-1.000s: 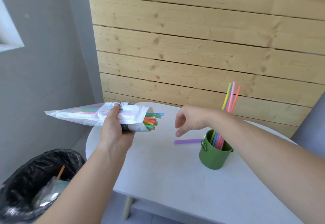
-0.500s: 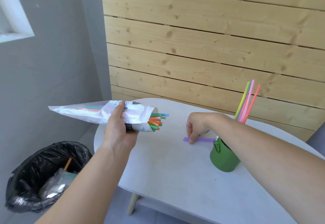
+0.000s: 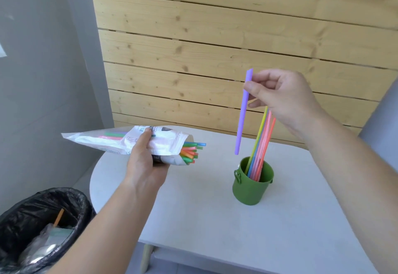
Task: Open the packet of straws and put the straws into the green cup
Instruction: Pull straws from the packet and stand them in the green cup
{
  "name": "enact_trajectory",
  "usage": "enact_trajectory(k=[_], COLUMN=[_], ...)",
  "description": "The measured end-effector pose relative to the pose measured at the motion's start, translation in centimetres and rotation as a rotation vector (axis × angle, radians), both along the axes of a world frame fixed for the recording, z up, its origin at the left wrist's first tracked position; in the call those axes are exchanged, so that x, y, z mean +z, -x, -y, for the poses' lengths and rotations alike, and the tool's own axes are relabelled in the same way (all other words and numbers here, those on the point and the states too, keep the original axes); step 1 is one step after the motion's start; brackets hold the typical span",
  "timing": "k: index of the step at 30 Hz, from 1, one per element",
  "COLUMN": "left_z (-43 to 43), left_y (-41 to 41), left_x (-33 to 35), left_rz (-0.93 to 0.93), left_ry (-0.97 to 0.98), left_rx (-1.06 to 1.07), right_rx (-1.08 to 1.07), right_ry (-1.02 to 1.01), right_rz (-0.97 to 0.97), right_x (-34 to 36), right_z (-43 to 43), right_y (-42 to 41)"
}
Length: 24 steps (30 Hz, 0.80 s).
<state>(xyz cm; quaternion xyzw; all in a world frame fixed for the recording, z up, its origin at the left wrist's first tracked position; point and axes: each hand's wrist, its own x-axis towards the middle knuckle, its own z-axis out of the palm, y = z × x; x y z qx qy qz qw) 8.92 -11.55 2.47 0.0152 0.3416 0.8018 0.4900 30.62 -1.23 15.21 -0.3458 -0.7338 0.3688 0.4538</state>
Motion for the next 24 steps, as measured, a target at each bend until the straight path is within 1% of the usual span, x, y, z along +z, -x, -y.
enact_trajectory(k=[2, 5, 8, 13, 18, 21, 24], left_z=[-0.4, -0.9, -1.4, -1.9, -1.9, -1.8, -1.7], left_y=[-1.4, -3.2, -4.5, -5.6, -5.9, -5.9, -6.0], left_x=[0.2, 0.2, 0.2, 0.1, -0.2, -0.1, 0.1], left_rz=[-0.011, -0.025, -0.049, -0.071, -0.075, -0.072, -0.063], left_ry=[-0.008, -0.012, -0.007, 0.007, 0.011, 0.019, 0.022], left_rx=[-0.038, -0.088, -0.138, -0.157, -0.163, -0.153, -0.147], right_rx=[-0.096, -0.221, -0.268, -0.257, -0.302, -0.388, -0.453], right_ry=[0.018, 0.071, 0.142, 0.173, 0.171, 0.104, -0.015], right_rz=[-0.052, -0.070, -0.073, 0.055, 0.193, 0.294, 0.289], right_x=[0.0, -1.6, -3.8, -7.0, -8.7, -8.6, -8.0], right_z=[0.3, 0.3, -0.1, -1.0, -1.5, -1.3, 0.2], right_y=[-2.6, -5.4, -6.4, -5.2, -4.8, -5.3, -5.3])
